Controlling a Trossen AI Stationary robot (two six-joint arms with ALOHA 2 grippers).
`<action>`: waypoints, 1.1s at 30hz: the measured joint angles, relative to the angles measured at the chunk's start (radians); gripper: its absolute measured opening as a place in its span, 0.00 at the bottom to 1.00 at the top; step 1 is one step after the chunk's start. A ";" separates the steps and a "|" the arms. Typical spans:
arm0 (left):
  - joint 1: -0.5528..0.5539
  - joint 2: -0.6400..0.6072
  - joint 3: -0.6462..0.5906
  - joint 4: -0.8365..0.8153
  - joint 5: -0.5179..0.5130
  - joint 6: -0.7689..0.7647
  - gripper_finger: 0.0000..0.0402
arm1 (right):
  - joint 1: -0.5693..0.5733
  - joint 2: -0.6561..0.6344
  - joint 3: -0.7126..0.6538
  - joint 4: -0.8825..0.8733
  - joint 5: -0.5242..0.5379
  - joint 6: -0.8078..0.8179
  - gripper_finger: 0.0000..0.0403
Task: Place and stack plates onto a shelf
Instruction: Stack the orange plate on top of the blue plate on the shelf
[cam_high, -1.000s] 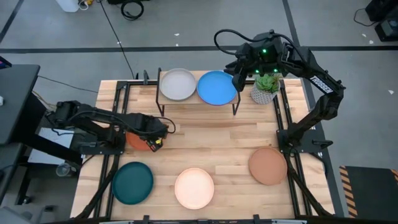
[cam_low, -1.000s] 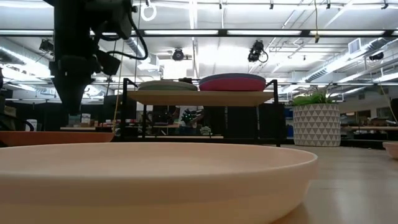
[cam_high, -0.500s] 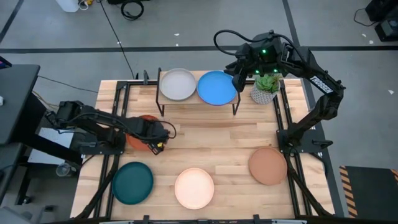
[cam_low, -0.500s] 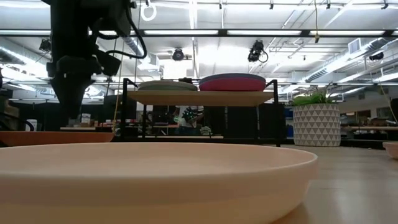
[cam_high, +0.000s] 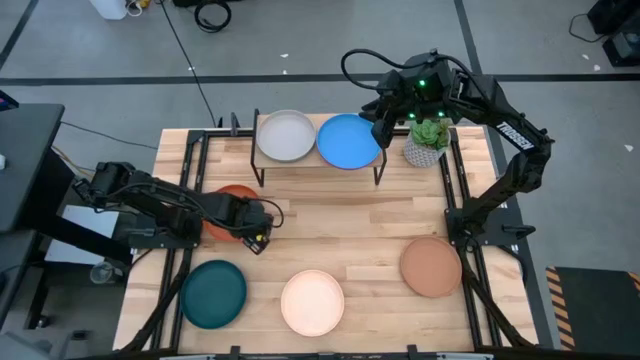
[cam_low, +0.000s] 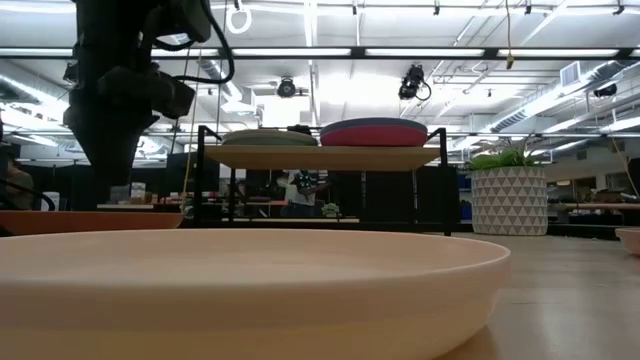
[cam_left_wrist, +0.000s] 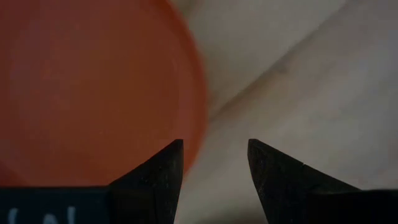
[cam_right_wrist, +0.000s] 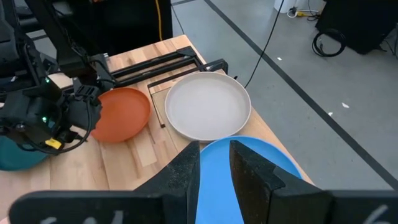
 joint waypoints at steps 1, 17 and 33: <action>0.007 0.000 0.000 0.009 0.024 -0.002 0.47 | 0.000 0.000 0.000 0.000 0.003 0.000 0.23; -0.014 0.075 0.000 0.039 -0.104 0.105 0.46 | 0.019 0.000 0.000 0.031 0.010 0.008 0.23; -0.025 0.238 0.000 0.065 -0.126 0.232 0.32 | 0.034 0.001 0.000 0.031 0.010 0.023 0.23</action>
